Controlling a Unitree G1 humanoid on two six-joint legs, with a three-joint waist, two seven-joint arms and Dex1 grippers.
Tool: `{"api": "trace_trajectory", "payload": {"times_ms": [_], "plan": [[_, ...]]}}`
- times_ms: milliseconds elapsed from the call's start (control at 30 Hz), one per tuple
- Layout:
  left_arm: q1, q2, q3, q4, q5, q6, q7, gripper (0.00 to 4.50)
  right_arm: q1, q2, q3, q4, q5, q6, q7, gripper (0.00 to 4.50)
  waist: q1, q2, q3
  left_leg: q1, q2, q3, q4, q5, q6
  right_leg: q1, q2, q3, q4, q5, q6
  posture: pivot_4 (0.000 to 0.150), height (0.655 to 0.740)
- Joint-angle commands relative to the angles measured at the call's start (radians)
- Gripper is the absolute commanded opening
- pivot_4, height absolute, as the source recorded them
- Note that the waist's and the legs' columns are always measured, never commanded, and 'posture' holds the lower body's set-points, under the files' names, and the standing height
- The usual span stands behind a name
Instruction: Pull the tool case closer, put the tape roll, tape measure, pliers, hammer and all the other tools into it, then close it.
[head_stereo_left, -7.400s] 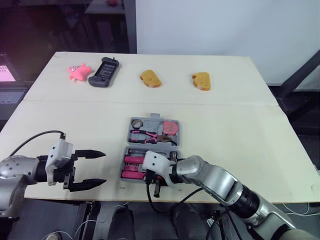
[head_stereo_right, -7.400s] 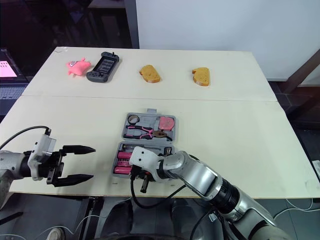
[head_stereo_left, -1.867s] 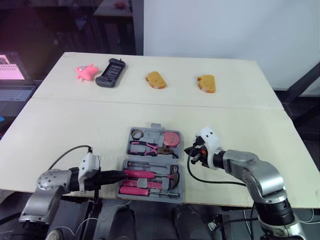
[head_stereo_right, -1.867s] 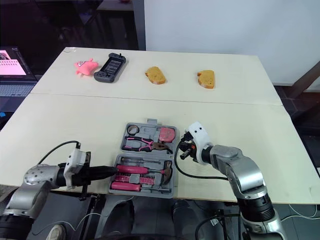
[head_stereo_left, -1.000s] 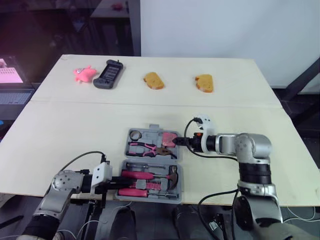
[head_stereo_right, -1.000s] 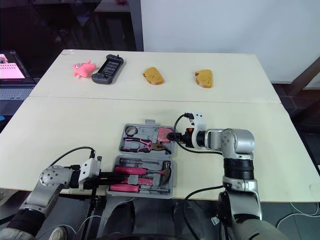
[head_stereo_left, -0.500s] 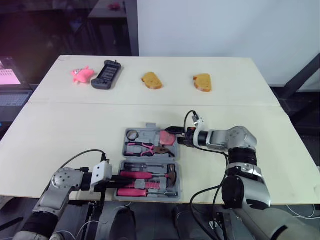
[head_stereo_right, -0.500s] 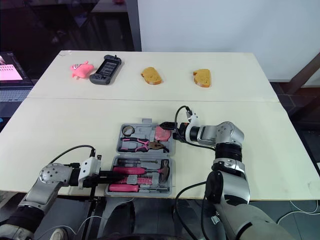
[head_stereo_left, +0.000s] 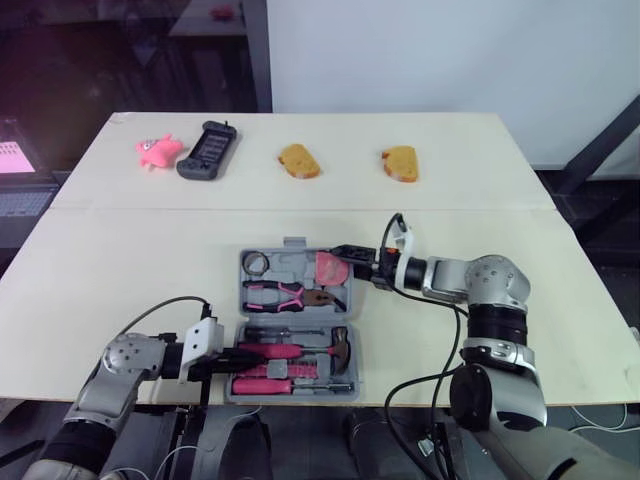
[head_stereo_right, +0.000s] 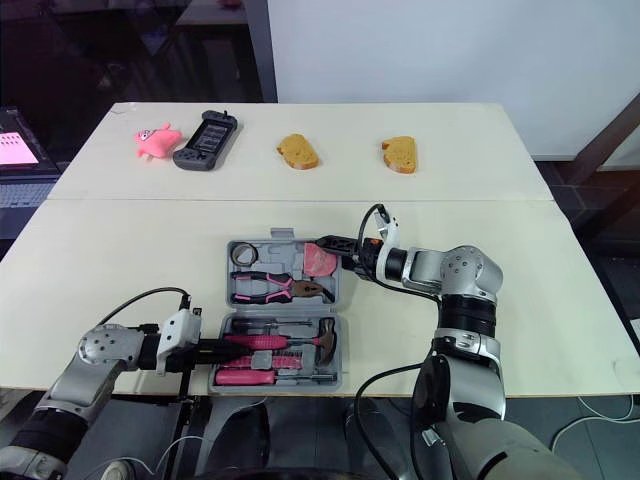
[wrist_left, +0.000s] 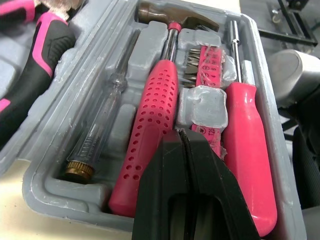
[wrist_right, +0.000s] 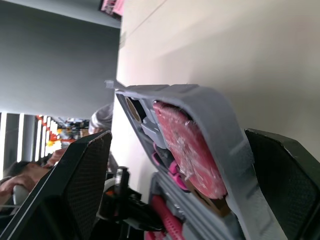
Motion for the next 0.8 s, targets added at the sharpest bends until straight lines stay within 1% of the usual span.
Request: {"api": "trace_trajectory", "payload": {"times_ms": [33,100,233,333,400,500,567,633,700,800], "plan": [[0.015,0.023,0.066,-0.069,-0.062,0.093,0.033,0.0,0.001,0.001,0.014,-0.056,0.066,0.026,0.038,4.44,0.0,0.0,0.0,-0.001,0.0,0.0,0.0,0.0,0.0,-0.001,0.0,0.0,0.0,0.0,0.0,0.15,0.7395],[0.03,0.032,0.087,-0.099,-0.082,0.126,0.034,0.0,0.009,-0.002,0.02,-0.068,0.075,0.034,0.041,4.44,0.0,0.0,0.0,-0.001,0.0,0.0,0.0,0.0,0.0,-0.001,0.0,0.0,0.0,0.0,0.0,0.15,0.7395],[0.084,0.073,0.156,-0.184,-0.161,0.22,0.024,0.0,0.027,-0.018,0.046,-0.109,0.098,0.042,0.056,4.44,0.0,0.0,0.0,-0.001,0.0,0.0,-0.001,0.0,0.0,-0.002,0.0,0.0,0.0,0.0,0.0,0.15,0.7395],[0.125,0.117,0.26,-0.236,-0.279,0.324,0.003,0.0,0.048,-0.03,0.063,-0.19,0.137,0.079,0.069,4.44,0.0,0.0,0.001,-0.003,0.0,0.0,-0.002,0.0,0.001,-0.003,0.0,0.0,0.0,-0.001,0.001,0.15,0.7395],[0.142,0.157,0.334,-0.239,-0.326,0.362,-0.018,0.0,0.071,-0.041,0.075,-0.278,0.174,0.121,0.077,4.44,0.0,-0.001,0.001,-0.003,0.0,0.0,-0.002,-0.001,0.001,-0.004,0.0,0.0,0.0,-0.001,0.0,0.15,0.7395],[0.156,0.204,0.417,-0.243,-0.375,0.412,-0.04,0.0,0.13,-0.077,0.121,-0.435,0.289,0.146,0.082,4.44,0.0,0.0,0.001,-0.004,0.0,0.0,-0.002,-0.001,0.001,-0.005,0.0,0.0,0.0,-0.002,0.0,0.15,0.7395],[0.161,0.237,0.46,-0.258,-0.399,0.447,-0.052,0.0,0.201,-0.144,0.191,-0.605,0.42,0.147,0.1,4.44,0.004,0.0,0.002,-0.004,0.0,0.0,-0.002,-0.001,0.001,-0.005,0.0,0.0,-0.001,-0.002,0.0,0.15,0.7395],[0.17,0.259,0.487,-0.28,-0.417,0.477,-0.064,0.0,0.251,-0.208,0.232,-0.718,0.515,0.147,0.097,4.44,0.006,0.0,0.003,-0.005,0.0,0.0,-0.003,-0.001,0.001,-0.005,0.0,0.0,-0.001,-0.004,-0.001,0.15,0.7395],[0.186,0.294,0.527,-0.318,-0.445,0.515,-0.096,0.0,0.275,-0.315,0.214,-0.843,0.63,0.147,0.091,4.44,0.007,-0.002,0.005,-0.005,0.0,0.0,-0.002,-0.001,0.001,-0.005,-0.001,0.0,-0.002,-0.005,-0.003,0.15,0.7395],[0.208,0.317,0.569,-0.361,-0.471,0.543,-0.125,0.0,0.287,-0.418,0.163,-0.918,0.755,0.104,0.036,4.44,0.007,-0.005,0.01,-0.005,0.0,0.001,-0.002,-0.001,0.001,-0.005,-0.001,0.0,-0.002,-0.005,-0.003,0.15,0.7395]]}}
